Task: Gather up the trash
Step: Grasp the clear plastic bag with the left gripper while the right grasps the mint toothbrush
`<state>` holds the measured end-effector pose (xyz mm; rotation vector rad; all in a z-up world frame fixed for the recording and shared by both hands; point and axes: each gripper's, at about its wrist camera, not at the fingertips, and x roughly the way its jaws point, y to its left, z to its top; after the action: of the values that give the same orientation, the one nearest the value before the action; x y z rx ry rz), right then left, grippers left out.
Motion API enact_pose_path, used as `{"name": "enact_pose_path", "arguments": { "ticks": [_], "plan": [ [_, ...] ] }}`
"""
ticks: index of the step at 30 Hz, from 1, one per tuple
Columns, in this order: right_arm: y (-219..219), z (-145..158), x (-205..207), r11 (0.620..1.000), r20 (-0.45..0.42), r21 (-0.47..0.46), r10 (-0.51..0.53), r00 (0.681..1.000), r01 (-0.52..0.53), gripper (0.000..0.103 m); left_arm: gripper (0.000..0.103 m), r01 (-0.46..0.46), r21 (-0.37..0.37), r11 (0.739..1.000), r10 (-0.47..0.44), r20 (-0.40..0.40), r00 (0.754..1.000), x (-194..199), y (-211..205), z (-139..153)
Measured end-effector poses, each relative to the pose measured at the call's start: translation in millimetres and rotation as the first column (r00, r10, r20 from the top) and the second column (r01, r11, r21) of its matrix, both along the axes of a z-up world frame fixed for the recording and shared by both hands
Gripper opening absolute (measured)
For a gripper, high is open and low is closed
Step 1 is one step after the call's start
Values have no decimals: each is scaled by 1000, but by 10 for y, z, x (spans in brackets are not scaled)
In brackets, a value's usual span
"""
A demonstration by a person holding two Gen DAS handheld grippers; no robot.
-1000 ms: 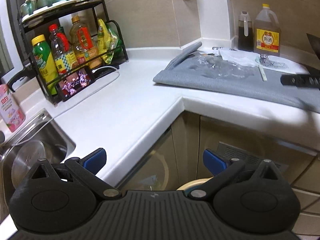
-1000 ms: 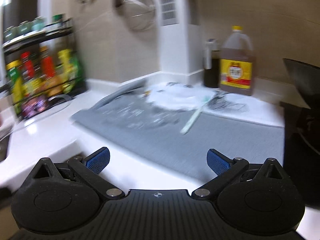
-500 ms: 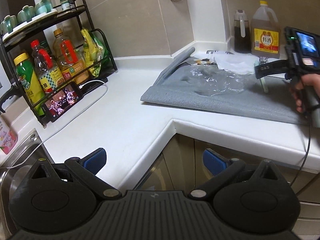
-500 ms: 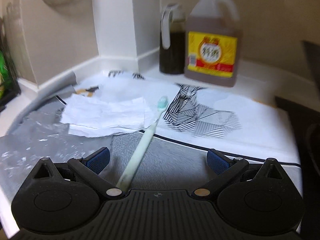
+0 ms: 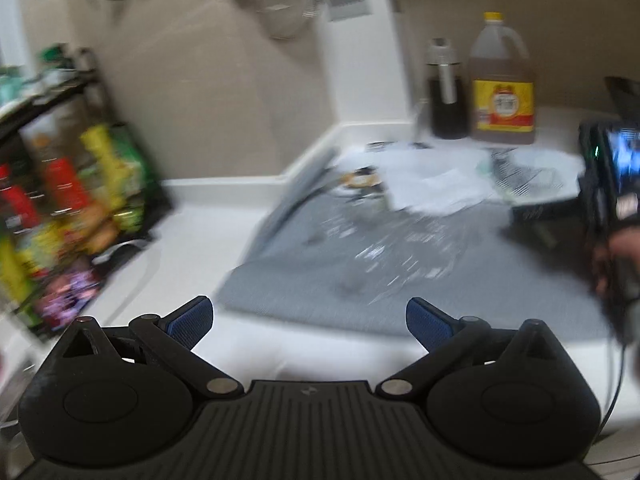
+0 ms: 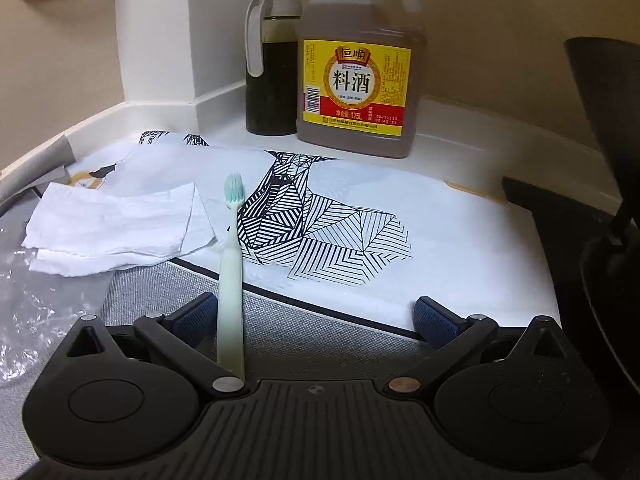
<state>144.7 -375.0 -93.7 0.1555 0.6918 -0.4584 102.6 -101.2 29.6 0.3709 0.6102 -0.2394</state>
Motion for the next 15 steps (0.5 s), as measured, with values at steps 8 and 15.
{"name": "enact_pose_path", "arguments": {
  "ticks": [8, 15],
  "plan": [
    [-6, -2, 12, 999, 8, 32, 35, 999, -35, 103, 103, 68, -154, 986, -98, -198, 975, 971, -740, -413],
    [11, -5, 35, 999, 4, 31, 45, 999, -45, 103, 103, 104, -181, 978, -154, -292, 944, 1288, -1025, -778]
  ]
}}
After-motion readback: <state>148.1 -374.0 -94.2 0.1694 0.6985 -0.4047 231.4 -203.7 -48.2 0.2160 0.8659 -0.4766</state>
